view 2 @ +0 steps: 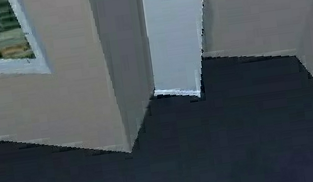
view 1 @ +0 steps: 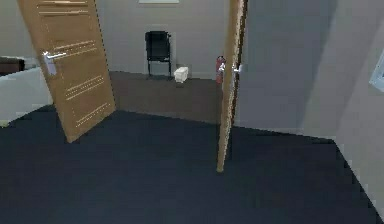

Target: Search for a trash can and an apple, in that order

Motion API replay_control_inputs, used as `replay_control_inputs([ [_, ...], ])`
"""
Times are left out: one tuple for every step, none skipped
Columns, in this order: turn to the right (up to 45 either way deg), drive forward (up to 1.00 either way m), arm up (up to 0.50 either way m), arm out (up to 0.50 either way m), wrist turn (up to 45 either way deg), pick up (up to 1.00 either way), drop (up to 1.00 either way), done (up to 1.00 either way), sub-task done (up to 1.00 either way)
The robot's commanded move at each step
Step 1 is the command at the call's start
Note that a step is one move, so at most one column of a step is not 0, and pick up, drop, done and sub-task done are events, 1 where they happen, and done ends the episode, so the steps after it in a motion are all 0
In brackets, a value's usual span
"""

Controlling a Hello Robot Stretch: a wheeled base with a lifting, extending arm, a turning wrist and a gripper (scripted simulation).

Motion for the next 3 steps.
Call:
replay_control_inputs([
  [-15.0,0.00,0.00,0.00,0.0,0.00,0.00,0.00,0.00],
  [0.0,1.00,0.00,0.00,0.0,0.00,0.00,0.00,0.00],
  [-6.0,0.00,0.00,0.00,0.0,0.00,0.00,0.00,0.00],
])
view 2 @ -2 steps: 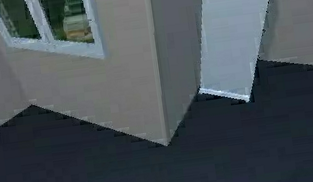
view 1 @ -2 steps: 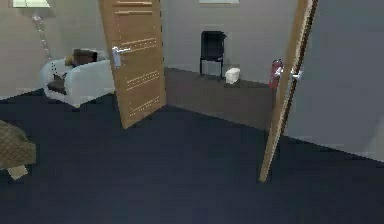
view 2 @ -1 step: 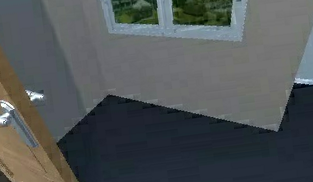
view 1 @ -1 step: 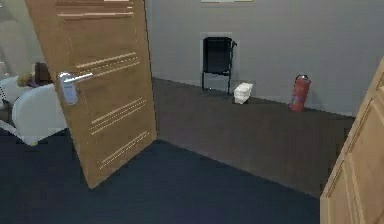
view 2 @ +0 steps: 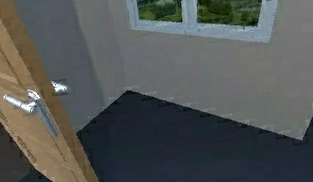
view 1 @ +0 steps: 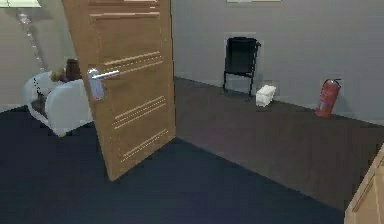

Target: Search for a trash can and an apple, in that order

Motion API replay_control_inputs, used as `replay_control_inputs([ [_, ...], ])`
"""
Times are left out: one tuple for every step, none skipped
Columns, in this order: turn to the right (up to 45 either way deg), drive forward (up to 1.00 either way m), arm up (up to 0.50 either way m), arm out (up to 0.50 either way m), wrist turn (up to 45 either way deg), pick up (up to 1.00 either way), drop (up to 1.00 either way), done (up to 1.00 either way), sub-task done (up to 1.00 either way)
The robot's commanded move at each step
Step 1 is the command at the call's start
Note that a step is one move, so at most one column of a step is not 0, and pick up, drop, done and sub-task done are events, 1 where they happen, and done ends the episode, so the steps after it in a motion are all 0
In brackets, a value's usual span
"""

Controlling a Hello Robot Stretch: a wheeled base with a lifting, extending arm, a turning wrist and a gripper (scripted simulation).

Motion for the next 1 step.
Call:
replay_control_inputs([
  [0.0,0.50,0.00,0.00,0.0,0.00,0.00,0.00,0.00],
])
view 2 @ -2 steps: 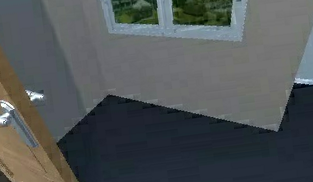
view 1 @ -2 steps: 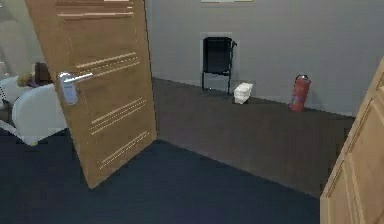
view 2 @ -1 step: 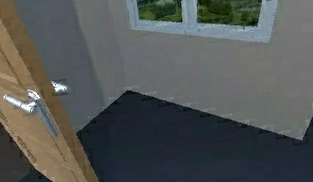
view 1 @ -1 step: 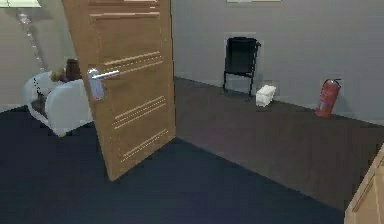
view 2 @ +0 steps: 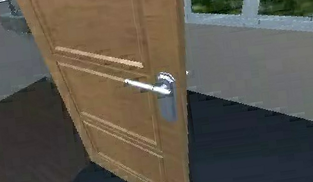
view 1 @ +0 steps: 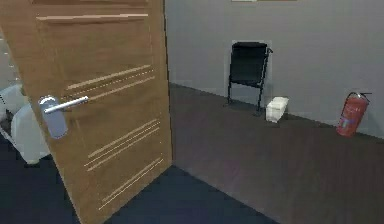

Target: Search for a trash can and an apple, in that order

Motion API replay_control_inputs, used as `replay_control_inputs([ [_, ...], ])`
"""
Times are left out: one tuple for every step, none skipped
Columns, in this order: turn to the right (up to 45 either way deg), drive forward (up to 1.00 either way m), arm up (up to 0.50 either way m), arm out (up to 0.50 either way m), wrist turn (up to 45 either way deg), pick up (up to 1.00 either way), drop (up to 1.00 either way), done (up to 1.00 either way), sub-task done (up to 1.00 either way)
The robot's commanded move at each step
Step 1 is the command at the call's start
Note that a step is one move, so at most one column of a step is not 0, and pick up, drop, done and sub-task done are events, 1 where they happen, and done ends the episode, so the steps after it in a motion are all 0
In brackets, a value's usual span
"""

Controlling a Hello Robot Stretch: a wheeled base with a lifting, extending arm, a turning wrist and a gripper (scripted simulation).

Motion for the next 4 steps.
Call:
replay_control_inputs([
  [30.0,0.00,0.00,0.00,0.0,0.00,0.00,0.00,0.00],
  [0.0,1.00,0.00,0.00,0.0,0.00,0.00,0.00,0.00],
  [0.0,1.00,0.00,0.00,0.0,0.00,0.00,0.00,0.00],
  [18.0,0.00,0.00,0.00,0.0,0.00,0.00,0.00,0.00],
])
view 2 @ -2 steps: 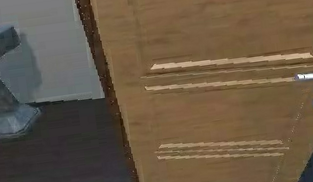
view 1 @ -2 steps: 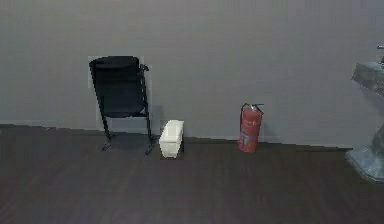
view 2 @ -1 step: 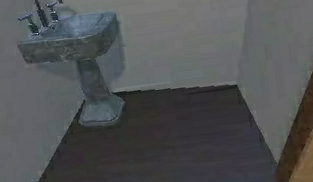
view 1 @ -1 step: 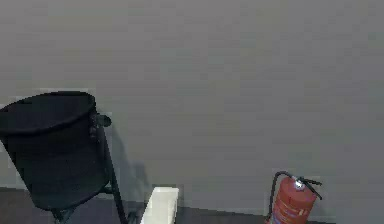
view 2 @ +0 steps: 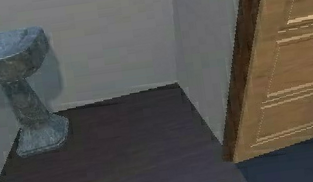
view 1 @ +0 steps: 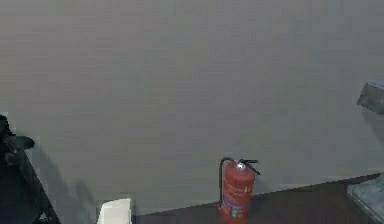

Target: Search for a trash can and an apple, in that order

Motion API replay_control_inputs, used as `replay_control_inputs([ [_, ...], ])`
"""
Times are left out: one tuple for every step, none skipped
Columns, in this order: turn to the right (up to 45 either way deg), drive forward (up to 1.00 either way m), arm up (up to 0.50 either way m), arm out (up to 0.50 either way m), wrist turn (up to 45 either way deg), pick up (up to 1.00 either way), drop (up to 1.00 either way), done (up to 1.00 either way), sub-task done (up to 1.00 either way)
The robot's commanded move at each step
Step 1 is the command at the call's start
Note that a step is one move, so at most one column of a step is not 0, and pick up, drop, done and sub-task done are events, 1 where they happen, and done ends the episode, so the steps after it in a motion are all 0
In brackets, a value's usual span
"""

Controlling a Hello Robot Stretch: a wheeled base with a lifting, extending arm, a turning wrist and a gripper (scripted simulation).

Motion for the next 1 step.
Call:
replay_control_inputs([
  [0.0,0.10,0.00,0.00,0.0,0.00,0.00,0.00,0.00],
])
